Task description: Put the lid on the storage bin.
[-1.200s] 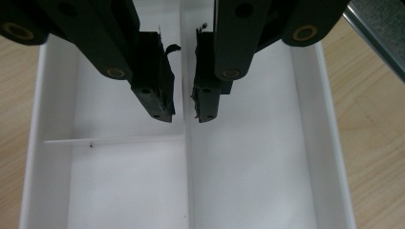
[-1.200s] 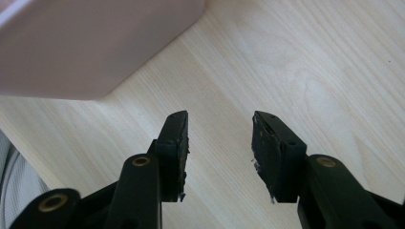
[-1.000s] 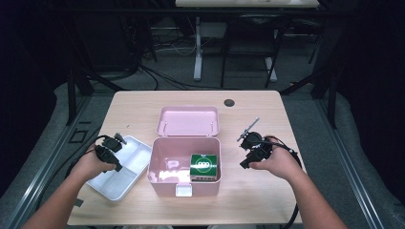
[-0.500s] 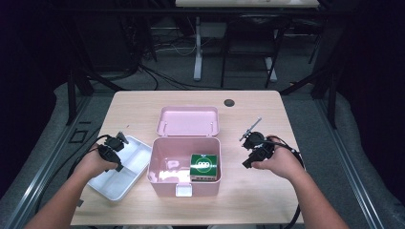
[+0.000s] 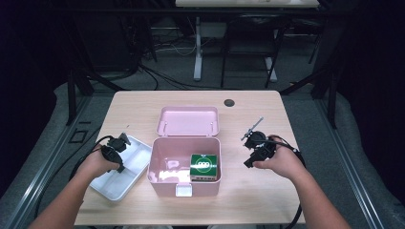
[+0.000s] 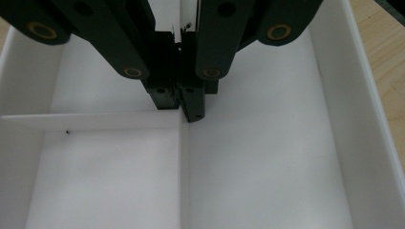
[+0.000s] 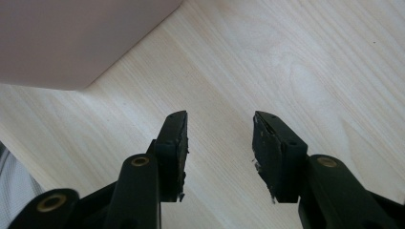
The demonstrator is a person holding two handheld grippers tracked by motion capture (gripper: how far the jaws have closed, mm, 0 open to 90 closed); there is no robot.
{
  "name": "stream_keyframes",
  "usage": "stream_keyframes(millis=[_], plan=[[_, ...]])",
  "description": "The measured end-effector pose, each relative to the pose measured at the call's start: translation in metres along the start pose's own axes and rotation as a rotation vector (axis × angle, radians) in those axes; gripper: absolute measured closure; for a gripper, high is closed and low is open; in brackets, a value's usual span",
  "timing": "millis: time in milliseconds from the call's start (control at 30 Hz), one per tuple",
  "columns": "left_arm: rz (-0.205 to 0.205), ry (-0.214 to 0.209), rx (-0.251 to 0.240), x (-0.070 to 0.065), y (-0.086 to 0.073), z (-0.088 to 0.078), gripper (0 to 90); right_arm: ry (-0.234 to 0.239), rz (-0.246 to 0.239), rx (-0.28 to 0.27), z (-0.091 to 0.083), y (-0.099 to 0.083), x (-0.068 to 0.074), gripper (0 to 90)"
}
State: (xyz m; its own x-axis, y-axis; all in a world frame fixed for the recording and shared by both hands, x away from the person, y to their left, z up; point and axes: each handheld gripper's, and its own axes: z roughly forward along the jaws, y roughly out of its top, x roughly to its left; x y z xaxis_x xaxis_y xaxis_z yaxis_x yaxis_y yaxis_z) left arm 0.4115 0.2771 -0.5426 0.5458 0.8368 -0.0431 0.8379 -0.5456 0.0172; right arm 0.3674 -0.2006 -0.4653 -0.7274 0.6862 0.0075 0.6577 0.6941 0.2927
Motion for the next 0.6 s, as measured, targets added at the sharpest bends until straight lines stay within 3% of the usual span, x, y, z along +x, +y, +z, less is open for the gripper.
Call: stream_keyframes(millis=[600], plan=[[-0.007,0.002,0.037,0.0006,0.004,0.0008,88.2,-0.001,0.0,0.016,-0.0032,-0.0003,-0.0013,56.3]])
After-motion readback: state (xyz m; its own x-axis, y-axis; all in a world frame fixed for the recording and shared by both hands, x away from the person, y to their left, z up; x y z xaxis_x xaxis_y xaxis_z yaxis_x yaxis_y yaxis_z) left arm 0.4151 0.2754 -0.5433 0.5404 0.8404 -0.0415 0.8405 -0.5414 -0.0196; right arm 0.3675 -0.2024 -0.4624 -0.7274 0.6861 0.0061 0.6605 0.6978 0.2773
